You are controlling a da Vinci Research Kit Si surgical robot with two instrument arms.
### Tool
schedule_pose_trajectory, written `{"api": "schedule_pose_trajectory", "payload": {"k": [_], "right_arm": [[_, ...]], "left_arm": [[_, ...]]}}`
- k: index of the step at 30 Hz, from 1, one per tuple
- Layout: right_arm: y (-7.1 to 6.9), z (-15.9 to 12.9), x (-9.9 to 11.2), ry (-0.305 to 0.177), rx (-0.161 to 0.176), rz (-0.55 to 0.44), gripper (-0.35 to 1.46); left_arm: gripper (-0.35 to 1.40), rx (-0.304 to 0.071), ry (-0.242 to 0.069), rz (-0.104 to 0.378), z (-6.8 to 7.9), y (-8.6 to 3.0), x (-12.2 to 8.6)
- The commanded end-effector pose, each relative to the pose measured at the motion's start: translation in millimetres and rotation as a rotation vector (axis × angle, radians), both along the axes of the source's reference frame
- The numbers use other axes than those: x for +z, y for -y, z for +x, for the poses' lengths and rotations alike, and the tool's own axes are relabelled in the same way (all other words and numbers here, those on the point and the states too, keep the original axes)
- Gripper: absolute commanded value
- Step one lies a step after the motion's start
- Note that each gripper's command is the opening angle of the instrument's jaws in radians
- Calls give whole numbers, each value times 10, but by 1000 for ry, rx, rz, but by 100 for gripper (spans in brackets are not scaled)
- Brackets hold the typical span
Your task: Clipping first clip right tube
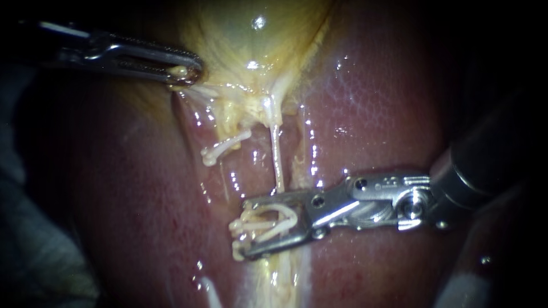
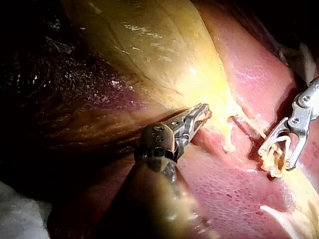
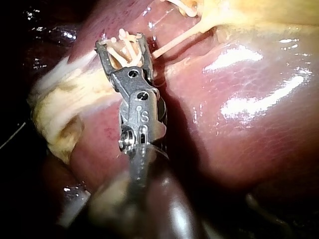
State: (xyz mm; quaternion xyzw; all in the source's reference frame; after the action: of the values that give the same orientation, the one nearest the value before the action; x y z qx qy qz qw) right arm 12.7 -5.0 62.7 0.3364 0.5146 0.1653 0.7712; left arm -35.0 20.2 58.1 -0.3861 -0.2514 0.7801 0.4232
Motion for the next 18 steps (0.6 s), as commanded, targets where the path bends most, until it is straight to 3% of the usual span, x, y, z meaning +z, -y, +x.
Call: {"api": "schedule_pose_trajectory", "payload": {"k": [1, 9, 18], "right_arm": [[-1, -2, -3, -4, 0, 2, 50], [-11, -25, -29, -8, 0, 16, 50], [-16, -62, -28, 1, 10, 32, 50]], "left_arm": [[-35, 0, 0, 0, 0, 0, 0], [-35, 0, 0, 0, 0, 0, 0], [-35, 0, 0, 0, 0, 0, 0]]}}
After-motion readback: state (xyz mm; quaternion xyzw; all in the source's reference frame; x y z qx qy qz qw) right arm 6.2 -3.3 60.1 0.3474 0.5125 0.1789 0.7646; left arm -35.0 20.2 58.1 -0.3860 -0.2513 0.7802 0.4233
